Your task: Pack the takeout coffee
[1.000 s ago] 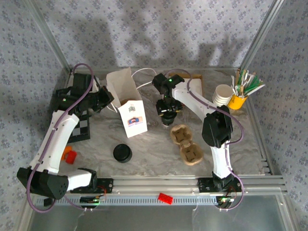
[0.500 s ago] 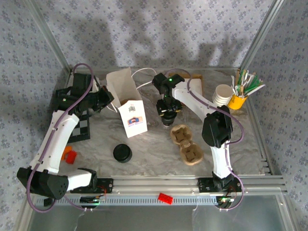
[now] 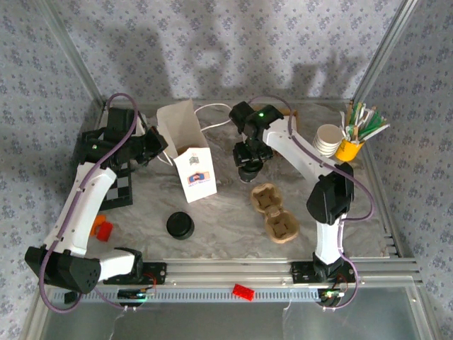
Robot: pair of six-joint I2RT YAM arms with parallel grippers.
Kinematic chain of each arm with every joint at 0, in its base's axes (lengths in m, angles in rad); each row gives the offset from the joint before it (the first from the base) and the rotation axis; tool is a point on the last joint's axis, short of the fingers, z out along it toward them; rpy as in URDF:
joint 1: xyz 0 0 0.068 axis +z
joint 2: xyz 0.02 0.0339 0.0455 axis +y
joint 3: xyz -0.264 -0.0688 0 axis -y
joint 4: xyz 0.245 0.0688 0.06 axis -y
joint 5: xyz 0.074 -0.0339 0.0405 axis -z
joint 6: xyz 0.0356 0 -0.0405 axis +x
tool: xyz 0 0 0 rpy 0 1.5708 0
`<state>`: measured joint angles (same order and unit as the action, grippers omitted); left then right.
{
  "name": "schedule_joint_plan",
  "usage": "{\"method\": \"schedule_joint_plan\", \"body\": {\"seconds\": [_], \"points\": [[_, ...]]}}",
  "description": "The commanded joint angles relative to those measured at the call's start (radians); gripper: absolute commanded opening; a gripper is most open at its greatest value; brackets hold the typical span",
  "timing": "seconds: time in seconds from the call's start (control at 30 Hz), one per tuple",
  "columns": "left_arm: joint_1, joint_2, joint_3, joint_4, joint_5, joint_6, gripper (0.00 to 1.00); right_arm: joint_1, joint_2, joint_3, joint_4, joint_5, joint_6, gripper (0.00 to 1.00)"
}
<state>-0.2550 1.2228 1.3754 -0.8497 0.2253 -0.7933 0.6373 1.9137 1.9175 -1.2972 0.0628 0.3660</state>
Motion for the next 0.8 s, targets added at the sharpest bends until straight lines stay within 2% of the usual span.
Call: {"method": "schedule_joint_plan", "body": {"seconds": [0.0,0.37,0.77], "points": [[0.002,0.001,0.028,-0.023,0.039,0.011,0.0,0.008,-0.07,0.03,-0.087,-0.014,0.038,0.67],[-0.029,0.011,0.049,-0.007,0.061,0.001,0.0,0.047,-0.163,0.101,-0.218,0.023,0.091,0.67],[-0.085,0.017,0.065,0.01,0.05,-0.03,0.0,0.115,-0.199,0.323,-0.375,0.05,0.131,0.66]]}}
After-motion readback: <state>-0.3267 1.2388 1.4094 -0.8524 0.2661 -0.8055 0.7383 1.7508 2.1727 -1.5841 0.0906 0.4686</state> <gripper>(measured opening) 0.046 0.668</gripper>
